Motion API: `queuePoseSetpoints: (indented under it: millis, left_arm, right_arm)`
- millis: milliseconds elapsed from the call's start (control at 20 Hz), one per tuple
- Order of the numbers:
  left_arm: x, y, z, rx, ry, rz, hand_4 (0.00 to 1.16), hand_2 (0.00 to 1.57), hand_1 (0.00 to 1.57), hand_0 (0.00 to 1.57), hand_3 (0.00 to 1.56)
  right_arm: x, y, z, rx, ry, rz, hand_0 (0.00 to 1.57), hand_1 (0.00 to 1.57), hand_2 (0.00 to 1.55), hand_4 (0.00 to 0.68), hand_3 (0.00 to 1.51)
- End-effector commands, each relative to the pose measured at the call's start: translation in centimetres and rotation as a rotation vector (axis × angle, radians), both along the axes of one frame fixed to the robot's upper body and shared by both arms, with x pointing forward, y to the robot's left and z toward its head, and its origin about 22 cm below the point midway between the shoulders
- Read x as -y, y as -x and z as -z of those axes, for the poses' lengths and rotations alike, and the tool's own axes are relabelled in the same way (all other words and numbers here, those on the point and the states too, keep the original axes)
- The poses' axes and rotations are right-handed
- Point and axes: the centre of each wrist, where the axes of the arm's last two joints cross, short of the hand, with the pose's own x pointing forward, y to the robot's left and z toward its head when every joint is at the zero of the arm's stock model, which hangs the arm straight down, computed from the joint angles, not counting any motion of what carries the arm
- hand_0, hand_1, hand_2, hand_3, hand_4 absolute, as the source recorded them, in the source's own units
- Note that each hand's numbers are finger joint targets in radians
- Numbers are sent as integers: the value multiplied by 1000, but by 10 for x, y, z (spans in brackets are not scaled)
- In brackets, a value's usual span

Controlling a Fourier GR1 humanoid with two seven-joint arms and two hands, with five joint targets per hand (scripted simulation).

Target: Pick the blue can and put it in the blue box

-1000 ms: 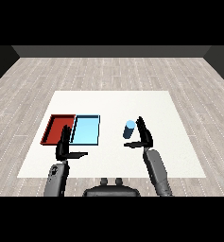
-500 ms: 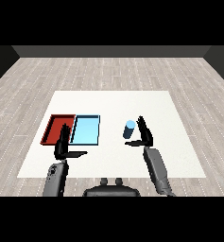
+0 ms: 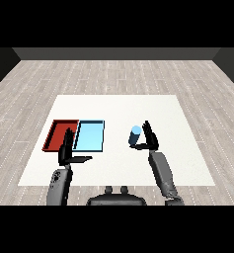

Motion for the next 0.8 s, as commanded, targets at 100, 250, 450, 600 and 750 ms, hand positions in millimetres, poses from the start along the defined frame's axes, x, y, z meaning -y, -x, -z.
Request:
queuePoseSetpoints:
  millis: [100,250,450,600,750]
  left_arm:
    - [3,15,-4,-14,1,13,0,0,0,0,0]
    - [23,-5,-8,-19,-22,-3,0,0,0,0,0]
    - [-3,3,-2,12,-28,-21,0,0,0,0,0]
    - [-4,-1,0,8,-14,-17,0,0,0,0,0]
    - [-2,9,5,19,-20,-14,0,0,0,0,0]
  right_arm:
    - [5,-10,-7,-54,-1,27,0,0,0,0,0]
    - [4,-20,31,-59,-14,53,0,0,0,0,0]
    - [-6,-14,19,-87,-45,53,0,0,0,0,0]
    - [-3,-34,28,-88,-49,44,0,0,0,0,0]
    - [3,-15,31,-110,-69,49,0,0,0,0,0]
